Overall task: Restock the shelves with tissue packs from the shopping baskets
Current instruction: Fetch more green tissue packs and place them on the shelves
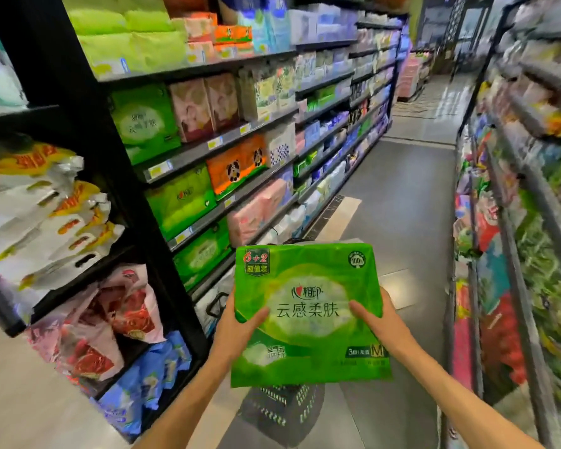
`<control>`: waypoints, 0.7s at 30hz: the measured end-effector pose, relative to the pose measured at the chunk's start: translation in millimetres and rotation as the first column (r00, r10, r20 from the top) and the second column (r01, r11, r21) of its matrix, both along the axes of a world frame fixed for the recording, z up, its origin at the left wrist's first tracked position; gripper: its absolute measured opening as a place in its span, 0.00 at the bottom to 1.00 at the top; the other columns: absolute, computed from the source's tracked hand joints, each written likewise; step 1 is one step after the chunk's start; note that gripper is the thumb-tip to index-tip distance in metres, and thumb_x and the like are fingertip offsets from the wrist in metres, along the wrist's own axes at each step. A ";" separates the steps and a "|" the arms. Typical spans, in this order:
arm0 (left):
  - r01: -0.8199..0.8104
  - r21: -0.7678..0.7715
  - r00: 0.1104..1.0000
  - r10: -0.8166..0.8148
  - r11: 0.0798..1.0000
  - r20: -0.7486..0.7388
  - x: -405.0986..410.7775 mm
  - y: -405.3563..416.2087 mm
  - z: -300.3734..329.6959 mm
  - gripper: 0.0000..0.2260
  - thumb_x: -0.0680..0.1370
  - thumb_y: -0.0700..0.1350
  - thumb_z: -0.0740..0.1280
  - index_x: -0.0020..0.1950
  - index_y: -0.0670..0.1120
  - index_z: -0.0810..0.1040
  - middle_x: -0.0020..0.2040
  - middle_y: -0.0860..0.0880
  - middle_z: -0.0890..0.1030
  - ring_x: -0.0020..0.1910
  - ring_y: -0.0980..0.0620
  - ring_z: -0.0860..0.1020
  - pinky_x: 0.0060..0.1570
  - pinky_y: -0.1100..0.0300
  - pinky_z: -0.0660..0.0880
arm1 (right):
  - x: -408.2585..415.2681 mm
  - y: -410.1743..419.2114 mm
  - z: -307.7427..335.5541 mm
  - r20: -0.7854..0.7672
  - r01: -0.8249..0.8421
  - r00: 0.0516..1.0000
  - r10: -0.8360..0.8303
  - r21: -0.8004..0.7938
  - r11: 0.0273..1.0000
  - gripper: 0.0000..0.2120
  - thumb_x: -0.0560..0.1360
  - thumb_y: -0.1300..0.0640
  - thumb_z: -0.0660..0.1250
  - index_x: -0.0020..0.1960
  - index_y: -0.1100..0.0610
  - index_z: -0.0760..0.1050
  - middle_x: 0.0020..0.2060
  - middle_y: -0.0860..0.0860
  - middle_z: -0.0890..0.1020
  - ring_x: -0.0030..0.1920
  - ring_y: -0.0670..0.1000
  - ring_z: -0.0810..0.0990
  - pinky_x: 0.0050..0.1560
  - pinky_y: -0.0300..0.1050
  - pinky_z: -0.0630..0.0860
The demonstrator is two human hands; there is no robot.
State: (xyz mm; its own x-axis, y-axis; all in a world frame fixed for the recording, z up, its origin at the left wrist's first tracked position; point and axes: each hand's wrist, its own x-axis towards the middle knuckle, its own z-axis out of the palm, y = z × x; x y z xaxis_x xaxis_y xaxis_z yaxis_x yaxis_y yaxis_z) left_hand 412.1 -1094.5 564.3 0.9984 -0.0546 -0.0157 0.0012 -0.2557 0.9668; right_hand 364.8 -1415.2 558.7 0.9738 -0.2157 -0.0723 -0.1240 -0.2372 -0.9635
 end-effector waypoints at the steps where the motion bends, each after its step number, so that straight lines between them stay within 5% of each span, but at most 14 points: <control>1: -0.016 -0.001 1.000 0.016 1.000 0.004 17.9 -3.5 1.2 0.35 0.73 0.52 0.78 0.76 0.57 0.66 0.60 0.57 0.82 0.54 0.64 0.82 0.53 0.64 0.80 | 23.6 -2.6 2.9 0.008 -0.029 1.000 0.029 -0.001 1.000 0.29 0.77 0.47 0.73 0.72 0.44 0.63 0.60 0.37 0.78 0.52 0.31 0.80 0.45 0.29 0.76; 5: -0.130 0.040 0.991 0.128 0.991 0.050 93.5 -18.8 8.0 0.35 0.74 0.47 0.78 0.78 0.51 0.66 0.63 0.52 0.81 0.57 0.61 0.81 0.51 0.72 0.77 | 132.9 -23.2 0.7 0.009 -0.155 0.988 0.155 -0.007 0.988 0.34 0.74 0.43 0.74 0.75 0.45 0.63 0.63 0.42 0.80 0.54 0.38 0.83 0.45 0.33 0.79; 13: -0.400 0.033 0.916 0.397 0.916 0.060 213.3 -46.6 29.3 0.47 0.65 0.69 0.77 0.79 0.59 0.62 0.64 0.59 0.81 0.60 0.58 0.81 0.64 0.50 0.77 | 342.8 -52.2 36.1 0.025 -0.385 0.923 0.385 -0.008 0.923 0.43 0.70 0.37 0.77 0.77 0.44 0.59 0.64 0.42 0.79 0.60 0.45 0.82 0.62 0.53 0.80; 21: -0.591 -0.003 0.801 0.587 0.807 0.121 286.7 -37.8 67.6 0.41 0.70 0.62 0.78 0.78 0.59 0.64 0.61 0.61 0.81 0.58 0.65 0.80 0.63 0.51 0.78 | 484.2 -11.8 77.9 0.102 -0.606 0.786 0.610 -0.067 0.792 0.28 0.76 0.46 0.73 0.71 0.41 0.64 0.57 0.35 0.79 0.50 0.32 0.81 0.44 0.28 0.77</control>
